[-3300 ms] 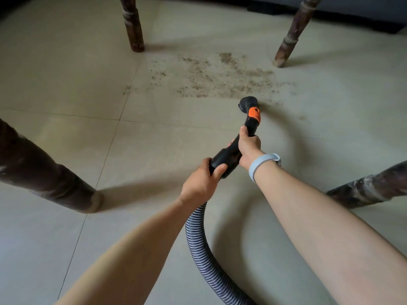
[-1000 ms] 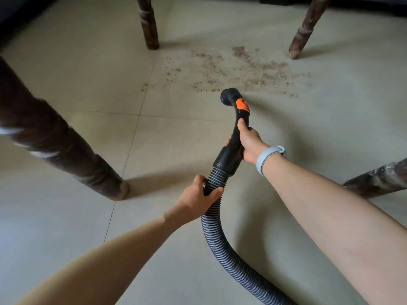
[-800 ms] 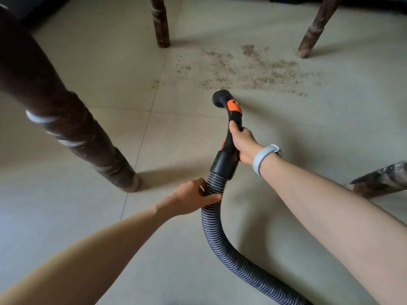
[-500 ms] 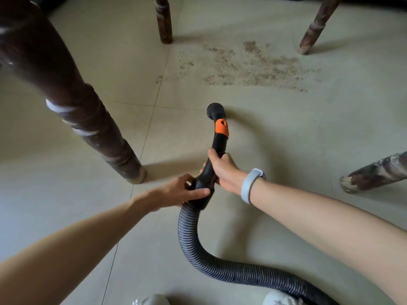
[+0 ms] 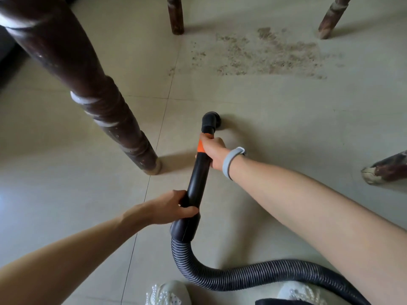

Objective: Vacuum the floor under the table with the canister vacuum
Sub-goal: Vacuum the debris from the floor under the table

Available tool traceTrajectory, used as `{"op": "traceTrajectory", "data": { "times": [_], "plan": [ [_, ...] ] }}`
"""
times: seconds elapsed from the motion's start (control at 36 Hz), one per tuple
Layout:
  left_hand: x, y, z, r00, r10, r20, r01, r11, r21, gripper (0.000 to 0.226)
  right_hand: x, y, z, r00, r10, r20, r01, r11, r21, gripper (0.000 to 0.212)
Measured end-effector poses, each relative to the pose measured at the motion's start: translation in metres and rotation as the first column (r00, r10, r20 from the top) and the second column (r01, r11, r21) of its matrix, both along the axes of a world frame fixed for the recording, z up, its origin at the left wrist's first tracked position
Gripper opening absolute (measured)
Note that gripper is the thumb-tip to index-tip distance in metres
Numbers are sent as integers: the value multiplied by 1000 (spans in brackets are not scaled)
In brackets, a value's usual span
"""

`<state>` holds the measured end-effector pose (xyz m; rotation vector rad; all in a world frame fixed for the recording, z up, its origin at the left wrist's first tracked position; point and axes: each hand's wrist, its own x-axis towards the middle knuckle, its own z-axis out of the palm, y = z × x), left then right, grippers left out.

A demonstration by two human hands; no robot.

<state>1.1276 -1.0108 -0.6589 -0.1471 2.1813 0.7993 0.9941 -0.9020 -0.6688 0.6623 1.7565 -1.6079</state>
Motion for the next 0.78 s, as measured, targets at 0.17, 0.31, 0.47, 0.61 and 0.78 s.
{"op": "traceTrajectory", "data": {
  "times": [0.17, 0.31, 0.47, 0.61, 0.78],
  "plan": [
    [16, 19, 5, 940, 298, 165, -336, 891, 305, 25, 32, 3, -2, 999, 39, -5, -39, 999, 8, 31],
    [41, 42, 6, 924, 331, 192, -382, 835, 396, 29, 65, 30, -11, 997, 80, 12, -81, 997, 12, 35],
    [75, 58, -1, 924, 324, 205, -382, 819, 428, 26, 97, 52, -17, 984, 134, 117, -129, 990, -51, 35],
    [82, 55, -9, 900, 392, 189, -435, 798, 416, 26, 97, 44, -16, 980, 161, 121, -152, 985, -82, 32],
    [20, 46, -11, 900, 435, -20, -408, 859, 311, 27, 39, 18, -11, 998, 63, -32, -61, 997, 40, 35]
  ]
}}
